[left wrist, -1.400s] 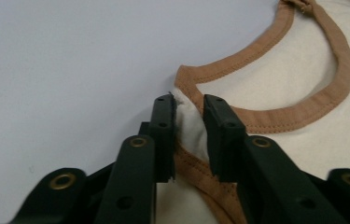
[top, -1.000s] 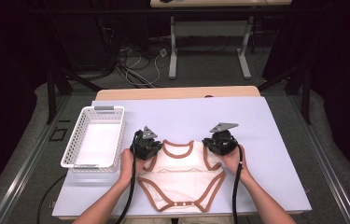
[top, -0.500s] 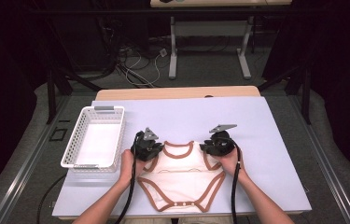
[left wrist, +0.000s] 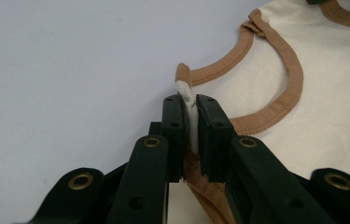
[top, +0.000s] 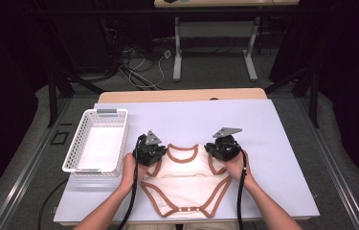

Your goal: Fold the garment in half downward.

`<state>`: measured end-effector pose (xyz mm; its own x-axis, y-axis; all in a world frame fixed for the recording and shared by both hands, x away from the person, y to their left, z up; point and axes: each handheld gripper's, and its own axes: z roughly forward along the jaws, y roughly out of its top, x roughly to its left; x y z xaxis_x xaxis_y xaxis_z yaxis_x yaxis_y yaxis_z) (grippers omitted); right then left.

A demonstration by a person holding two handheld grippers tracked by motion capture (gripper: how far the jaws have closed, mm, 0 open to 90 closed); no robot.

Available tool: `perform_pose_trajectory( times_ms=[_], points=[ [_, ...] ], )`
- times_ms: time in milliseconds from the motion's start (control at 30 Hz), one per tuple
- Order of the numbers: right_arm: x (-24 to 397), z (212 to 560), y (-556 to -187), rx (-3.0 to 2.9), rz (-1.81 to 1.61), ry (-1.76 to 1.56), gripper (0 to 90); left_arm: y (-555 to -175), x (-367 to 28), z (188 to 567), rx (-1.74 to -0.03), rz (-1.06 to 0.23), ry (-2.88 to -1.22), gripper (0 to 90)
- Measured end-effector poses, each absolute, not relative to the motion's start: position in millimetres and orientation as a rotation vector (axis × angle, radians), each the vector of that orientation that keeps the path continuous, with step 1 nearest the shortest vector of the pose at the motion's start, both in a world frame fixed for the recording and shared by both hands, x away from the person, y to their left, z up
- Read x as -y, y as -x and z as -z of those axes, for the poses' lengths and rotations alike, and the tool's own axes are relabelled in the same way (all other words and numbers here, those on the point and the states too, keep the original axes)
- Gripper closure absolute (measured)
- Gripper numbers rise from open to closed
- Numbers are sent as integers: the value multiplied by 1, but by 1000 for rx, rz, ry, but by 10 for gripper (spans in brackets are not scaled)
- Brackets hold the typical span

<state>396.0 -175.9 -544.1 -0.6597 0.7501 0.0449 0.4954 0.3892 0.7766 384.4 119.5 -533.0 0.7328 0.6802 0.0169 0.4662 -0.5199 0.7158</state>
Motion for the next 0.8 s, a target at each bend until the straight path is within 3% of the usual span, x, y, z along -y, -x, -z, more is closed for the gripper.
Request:
perform_pose_trajectory(
  times_ms=[800],
  points=[
    [189, 514, -368, -2281, -1223, -1014, 819, -365, -126, 514, -764, -393, -2176, 820]
  ],
)
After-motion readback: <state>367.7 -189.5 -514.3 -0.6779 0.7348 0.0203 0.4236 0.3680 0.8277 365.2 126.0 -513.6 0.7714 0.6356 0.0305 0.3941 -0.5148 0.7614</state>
